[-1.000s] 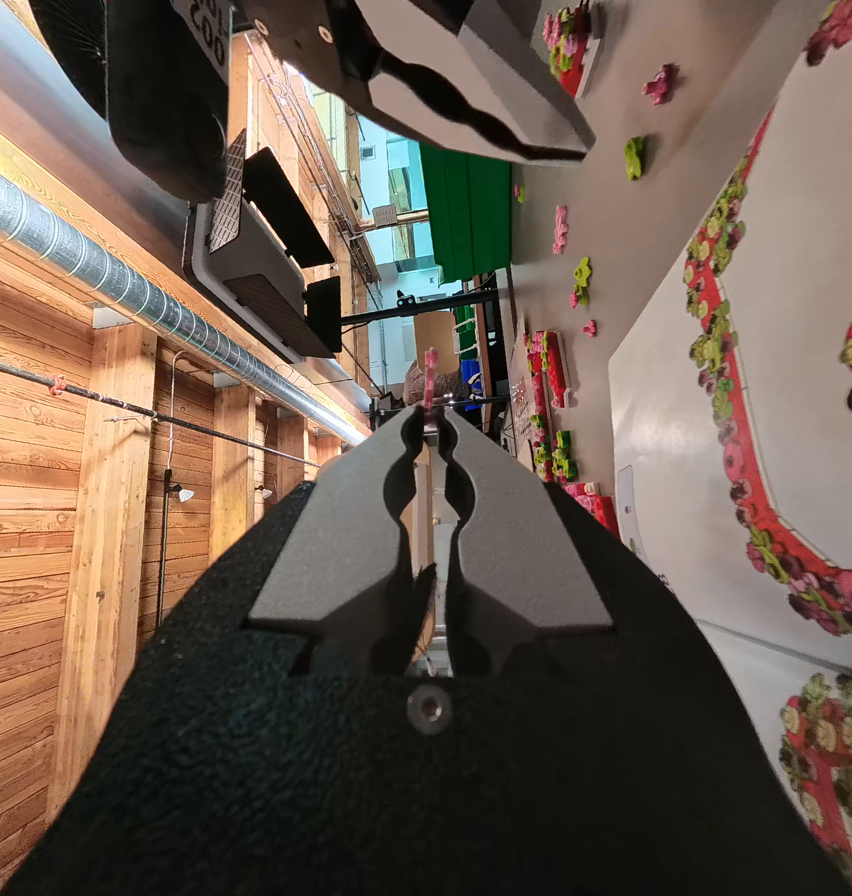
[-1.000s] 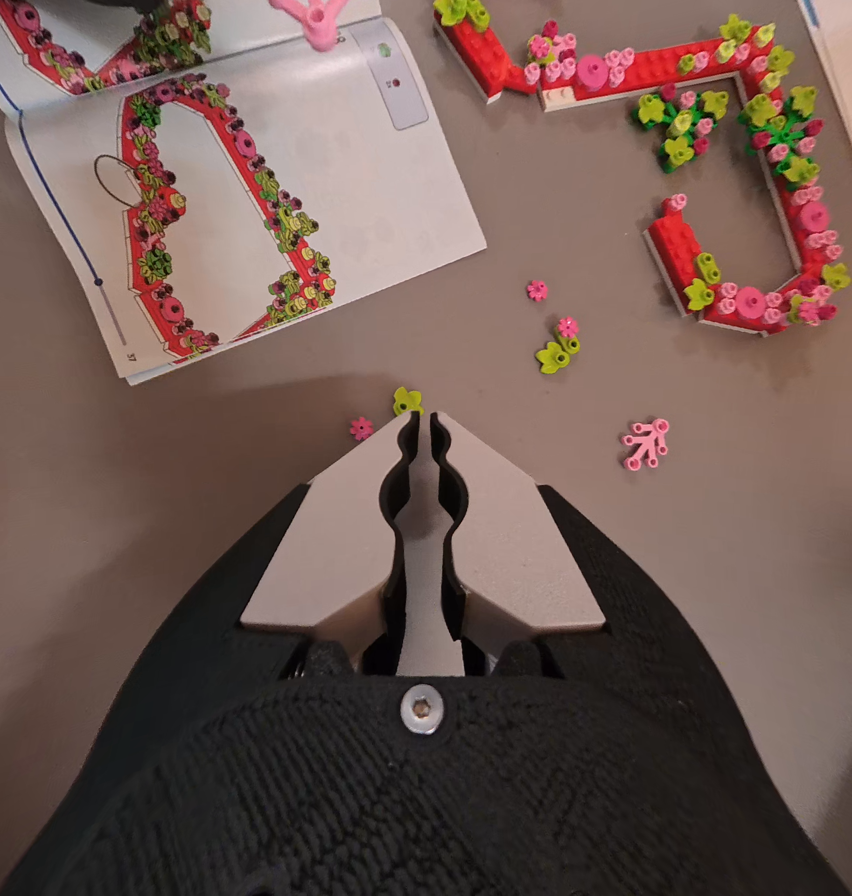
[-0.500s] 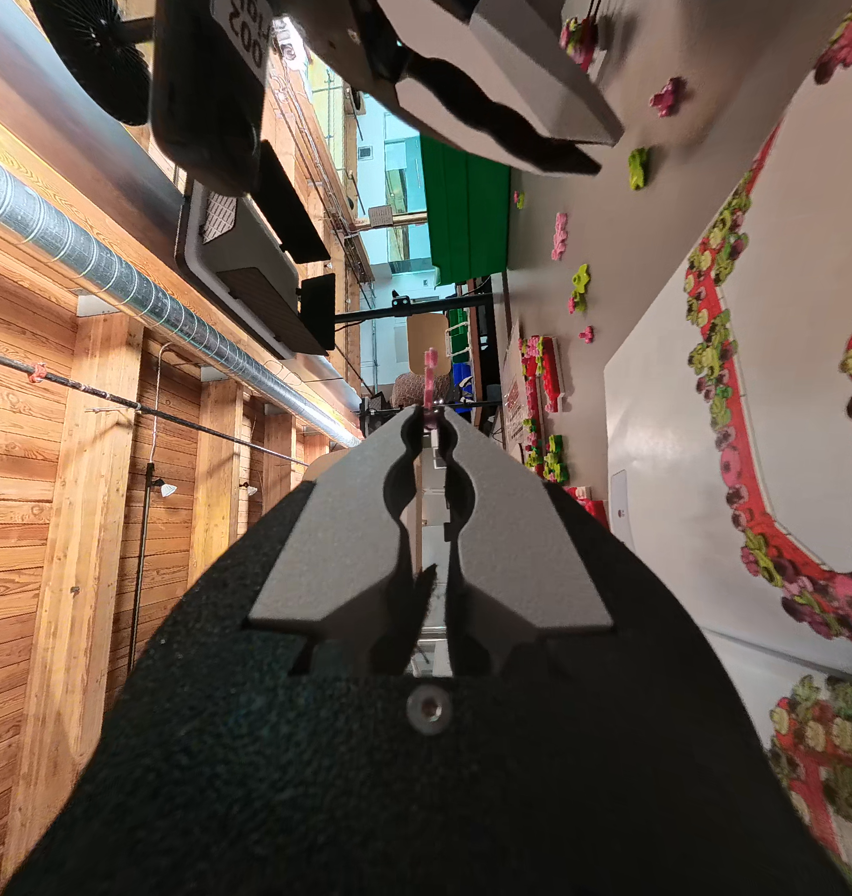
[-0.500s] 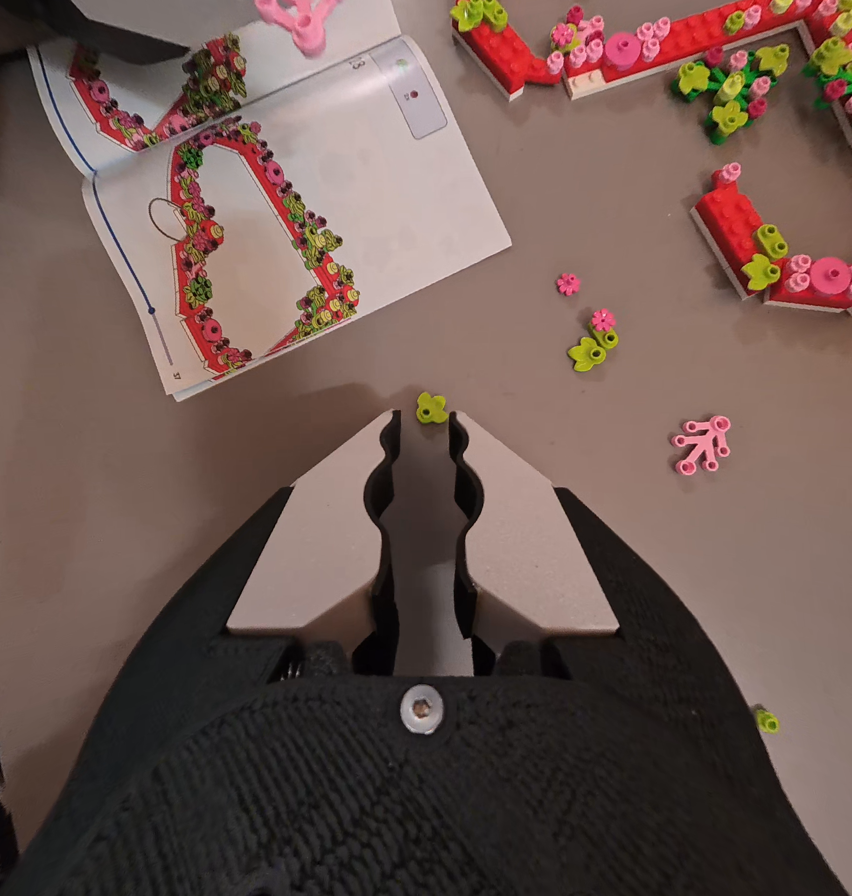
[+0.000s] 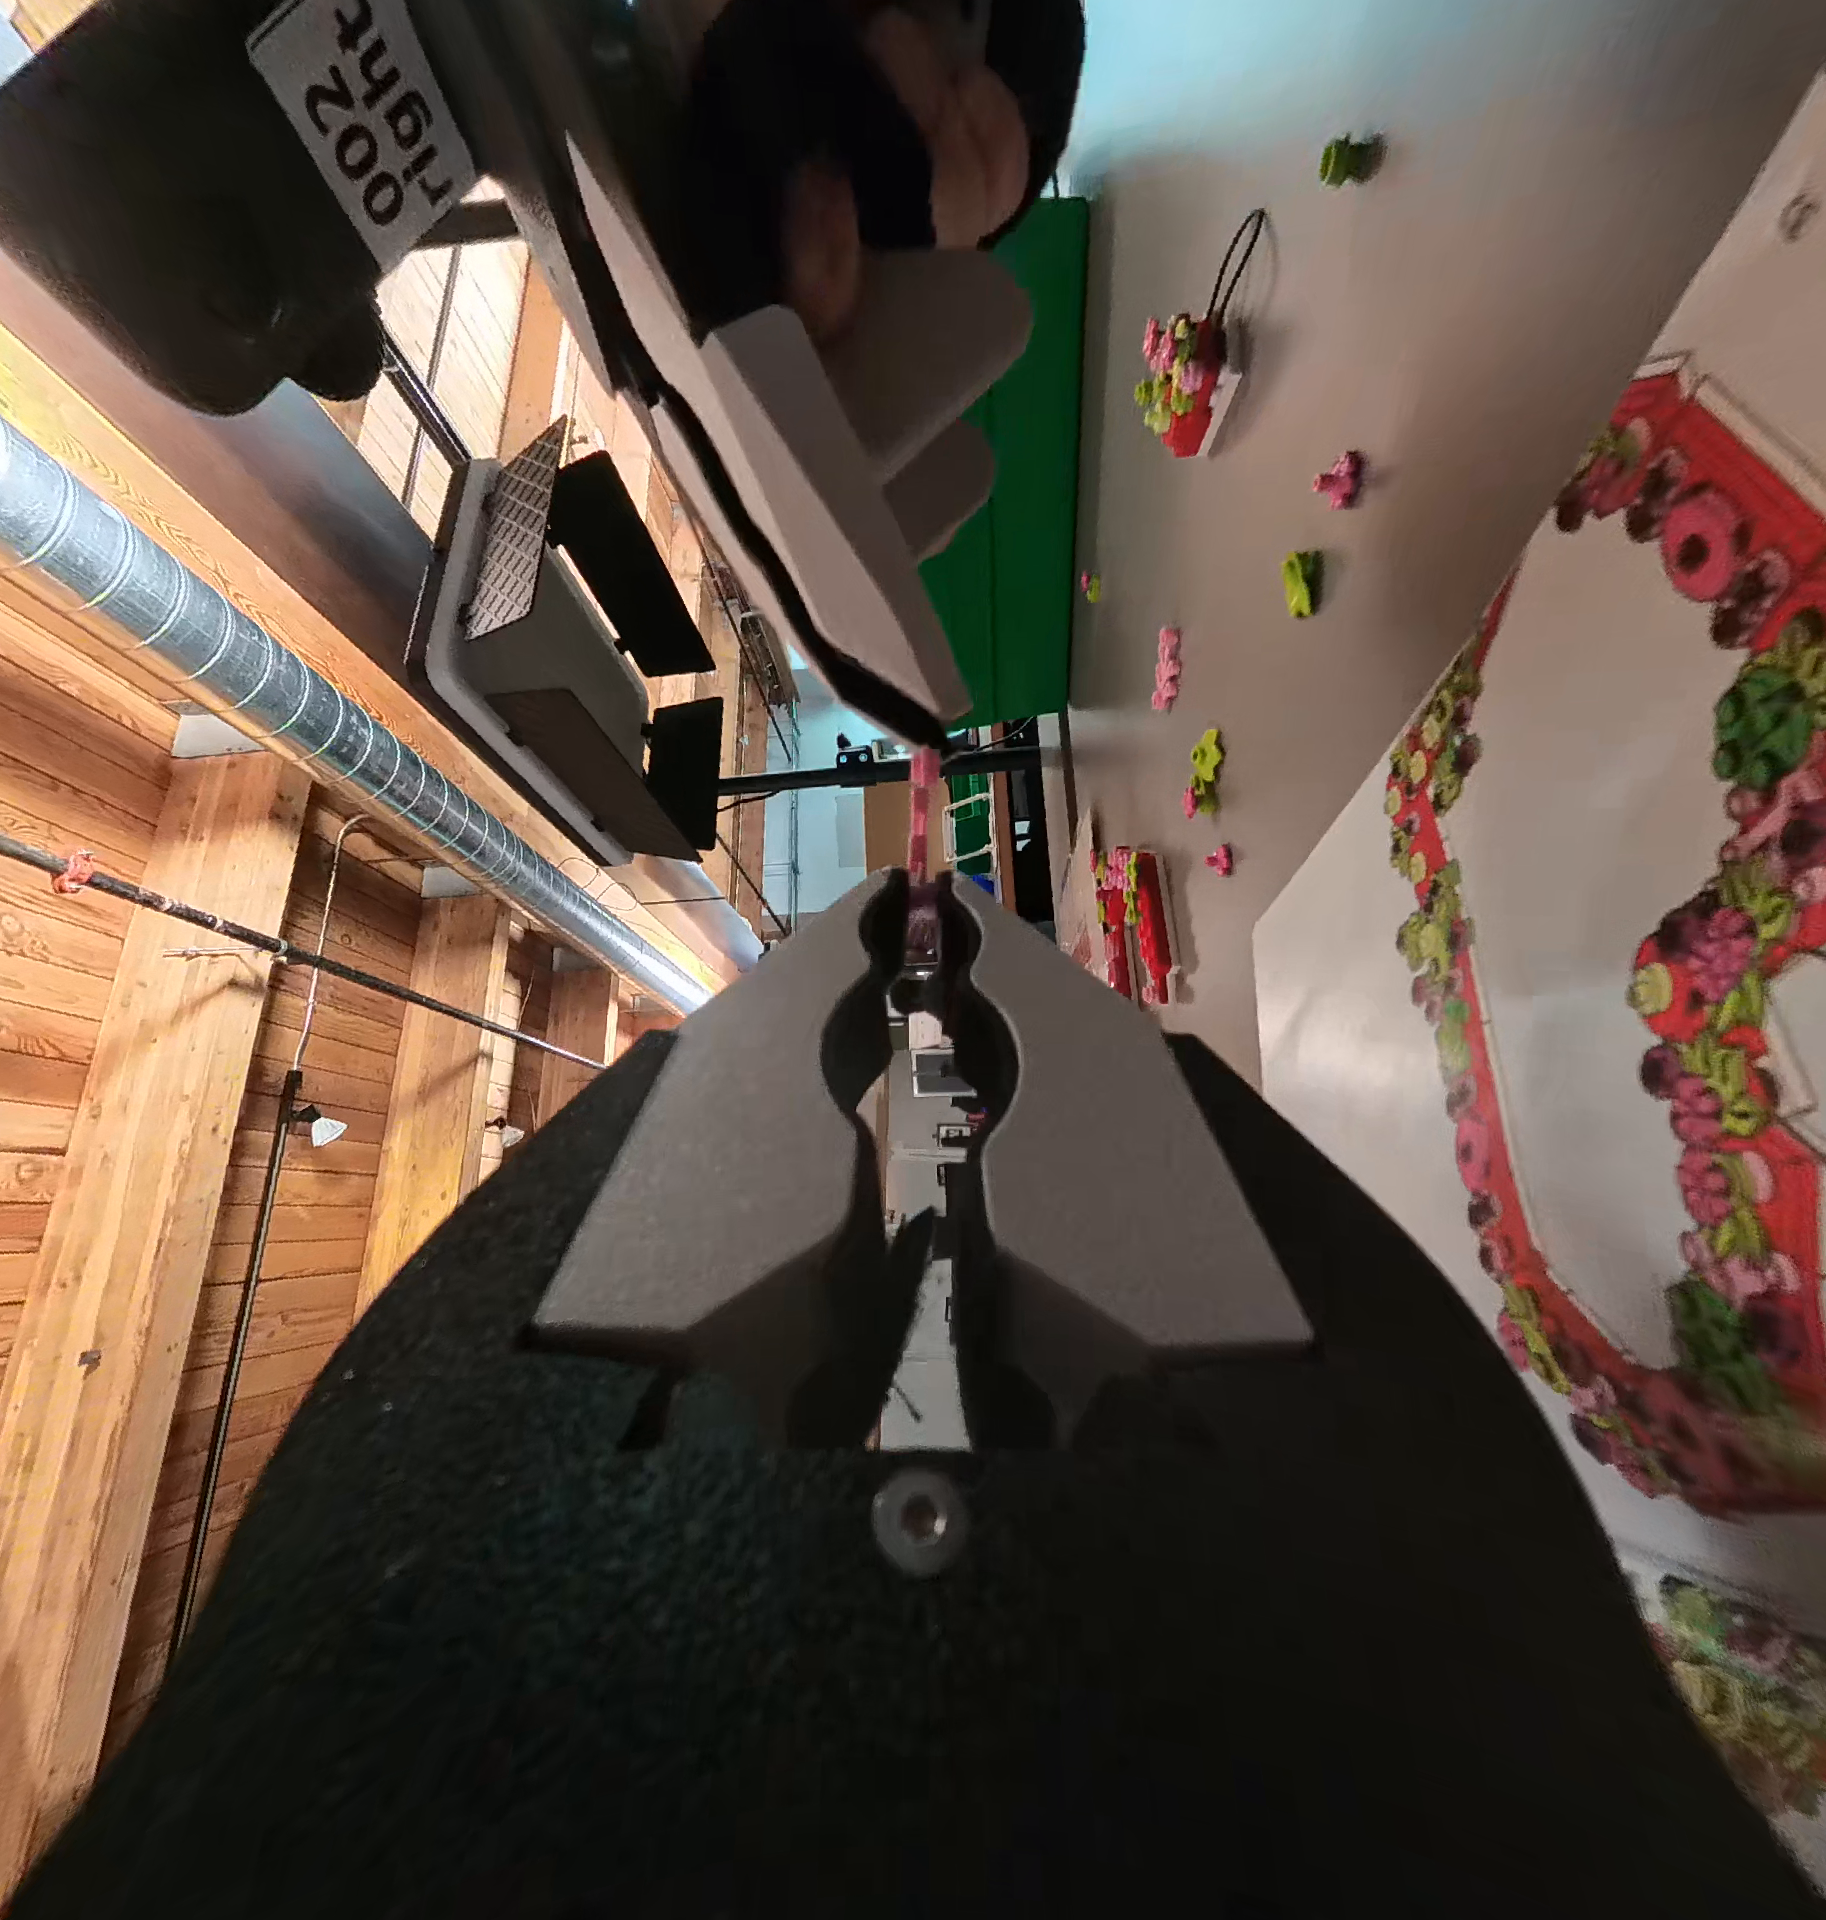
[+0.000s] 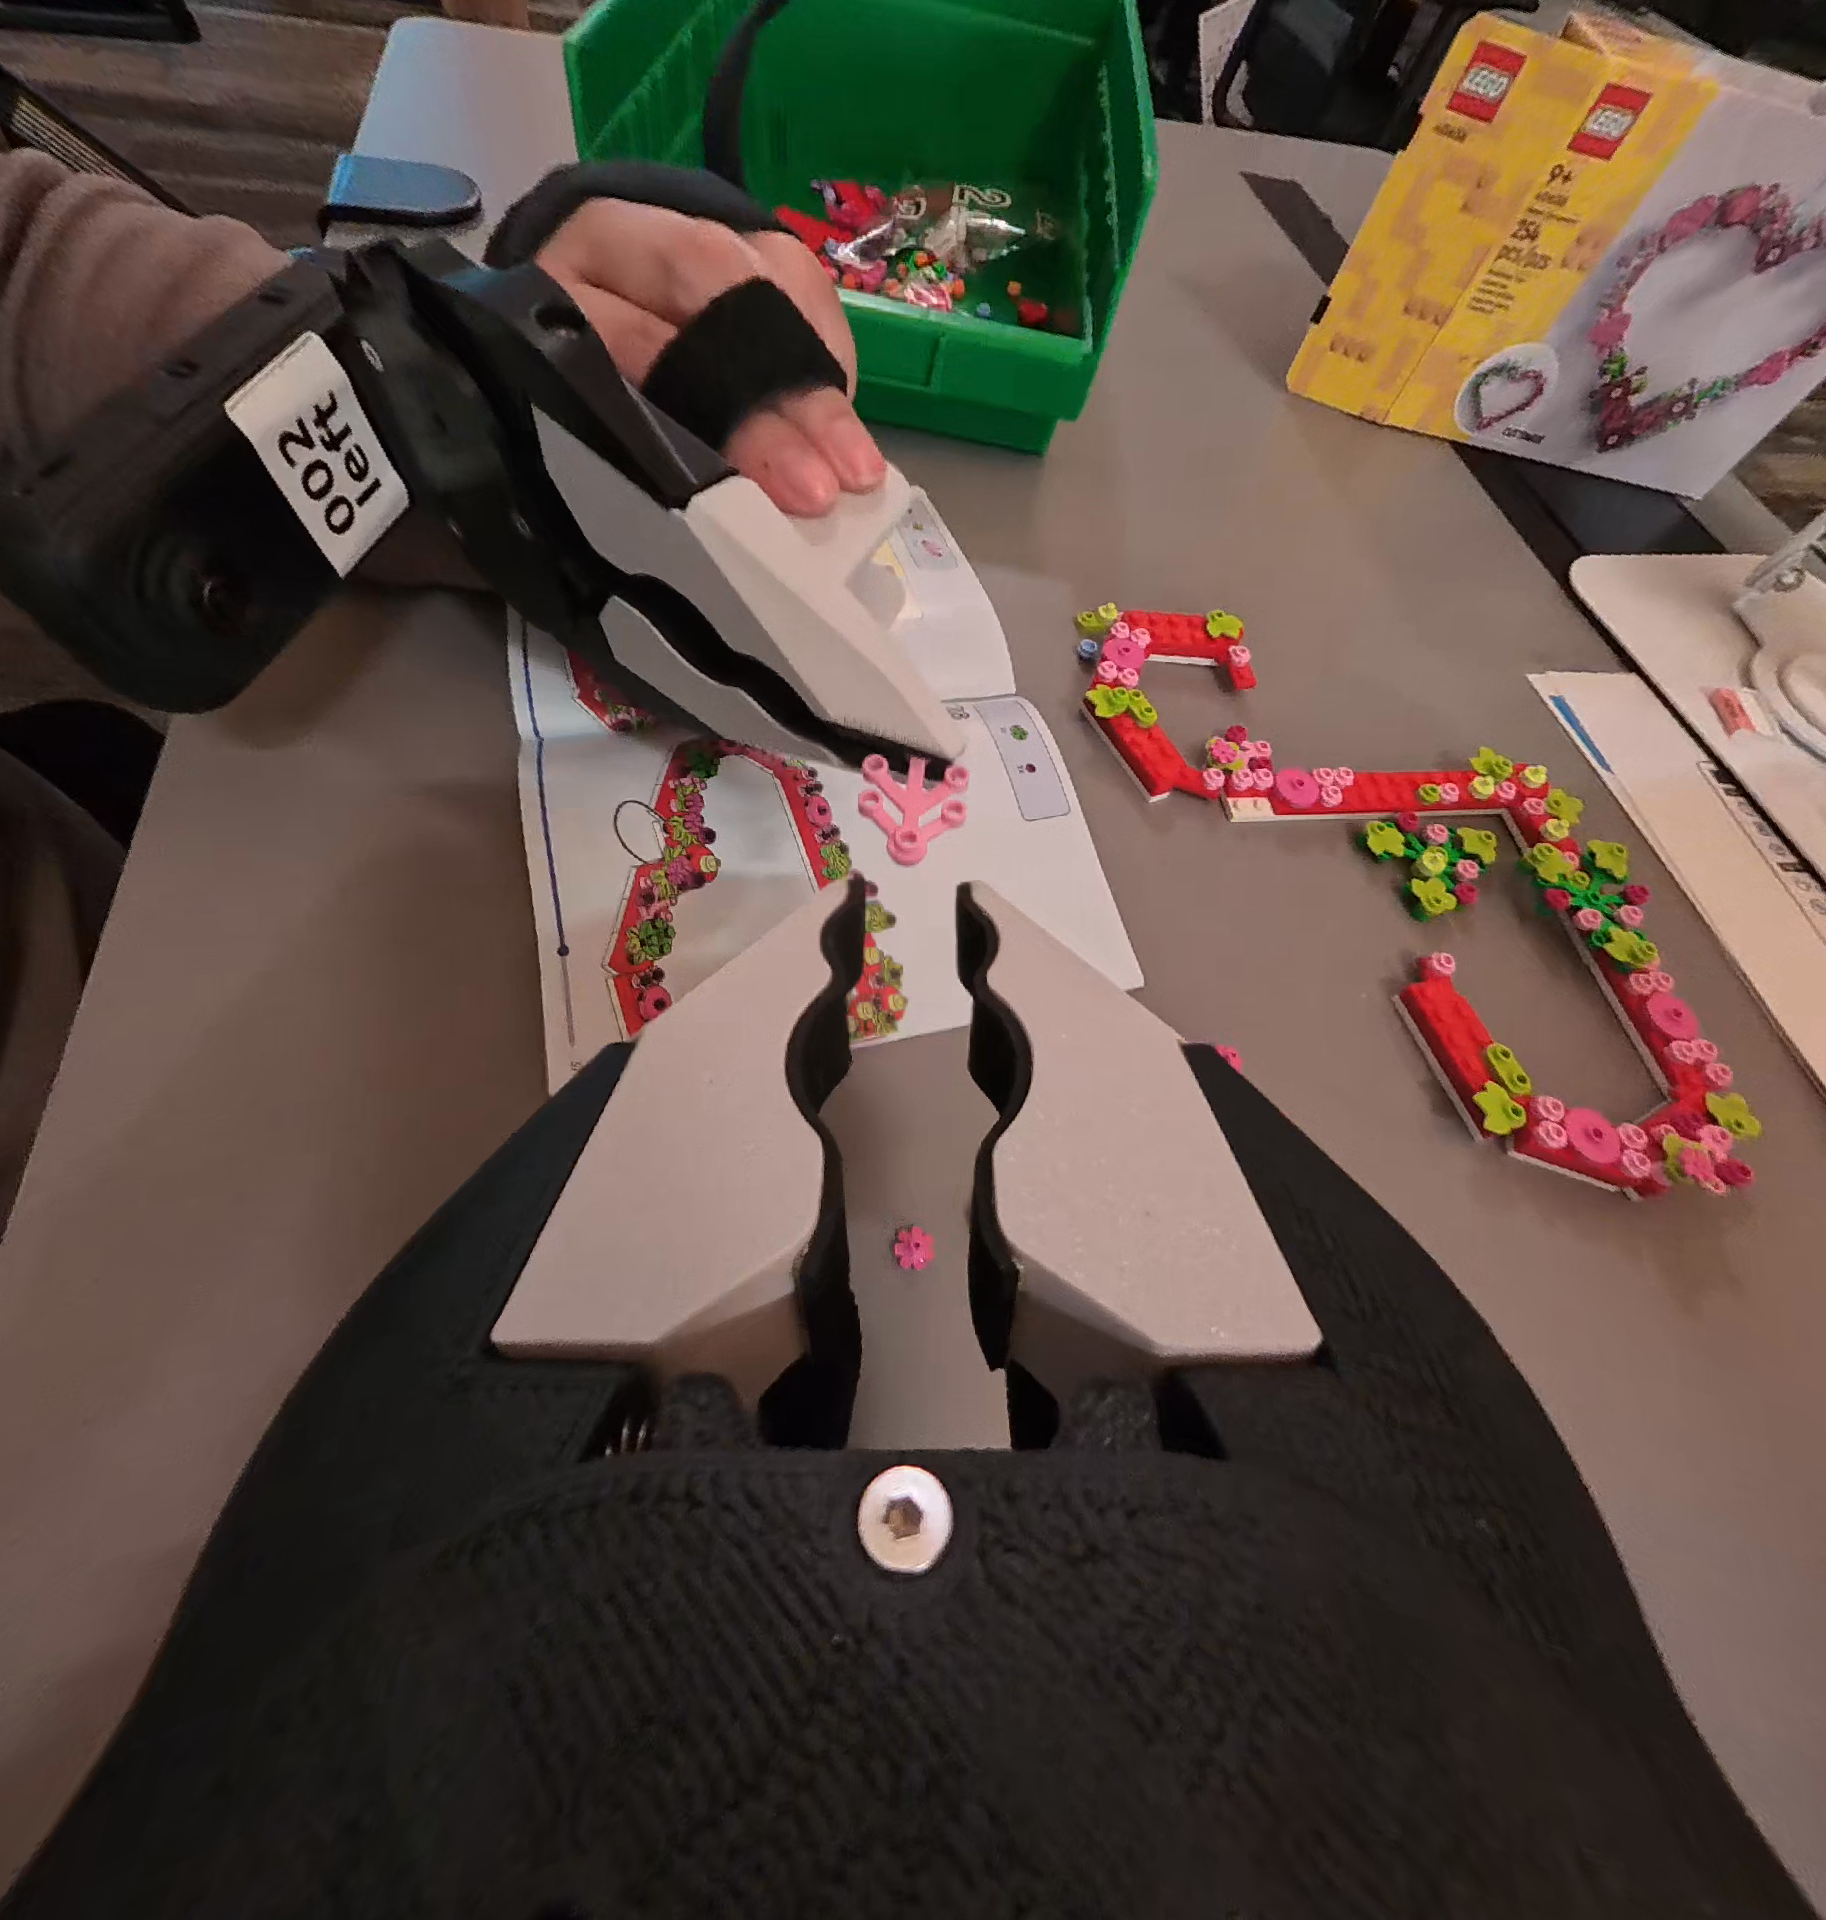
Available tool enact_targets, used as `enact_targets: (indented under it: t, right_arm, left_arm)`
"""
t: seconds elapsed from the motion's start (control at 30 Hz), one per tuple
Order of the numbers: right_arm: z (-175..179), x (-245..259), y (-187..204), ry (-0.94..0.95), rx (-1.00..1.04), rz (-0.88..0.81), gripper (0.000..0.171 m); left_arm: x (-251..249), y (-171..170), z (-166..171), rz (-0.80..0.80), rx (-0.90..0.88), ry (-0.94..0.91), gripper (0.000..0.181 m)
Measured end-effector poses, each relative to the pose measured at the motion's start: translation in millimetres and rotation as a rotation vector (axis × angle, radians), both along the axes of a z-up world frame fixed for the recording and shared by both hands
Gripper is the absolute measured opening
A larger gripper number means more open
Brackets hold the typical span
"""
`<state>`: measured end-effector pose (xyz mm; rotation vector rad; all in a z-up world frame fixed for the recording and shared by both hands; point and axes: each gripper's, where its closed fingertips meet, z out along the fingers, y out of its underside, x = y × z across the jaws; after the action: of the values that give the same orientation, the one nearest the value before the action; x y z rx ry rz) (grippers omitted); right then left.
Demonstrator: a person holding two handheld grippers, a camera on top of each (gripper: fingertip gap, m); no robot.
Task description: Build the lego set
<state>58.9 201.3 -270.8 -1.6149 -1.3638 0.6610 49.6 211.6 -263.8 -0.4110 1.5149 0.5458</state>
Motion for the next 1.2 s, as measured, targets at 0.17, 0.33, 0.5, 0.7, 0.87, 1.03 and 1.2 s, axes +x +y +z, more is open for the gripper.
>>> enact_targets:
  t: [0.17,0.33,0.5,0.7,0.87,1.03,1.2]
  right_arm:
    - [1.8,-5.4,-3.4,0.016,0.026,0.020,0.006]
    - [2.4,-5.2,-3.7,0.016,0.027,0.020,0.005]
    - [1.3,-5.4,-3.1,0.005,0.038,0.014,0.005]
    - [0.6,-3.4,-2.1,-0.041,0.113,0.013,0.005]
    - [0.5,-0.3,-0.4,-0.059,0.133,0.006,0.005]
    - [1.9,2.4,0.4,-0.071,0.152,0.002,0.005]
    - [3.1,4.0,1.0,-0.080,0.172,0.000,0.005]
  left_arm:
    - [2.5,-2.2,-3.5,-0.010,-0.002,0.015,0.003]
    - [2.6,-2.4,-2.6,-0.014,-0.016,0.004,0.003]
    - [2.3,-1.4,-3.0,-0.011,-0.024,0.006,0.003]
    - [-1.0,2.4,7.1,-0.026,-0.145,-0.095,0.028]
    - [-6.6,13.7,5.8,0.009,-0.193,-0.114,0.042]
    - [-6.1,16.8,-1.0,0.023,-0.209,-0.084,0.042]
    - [-6.2,16.8,-1.8,0.018,-0.221,-0.082,0.042]
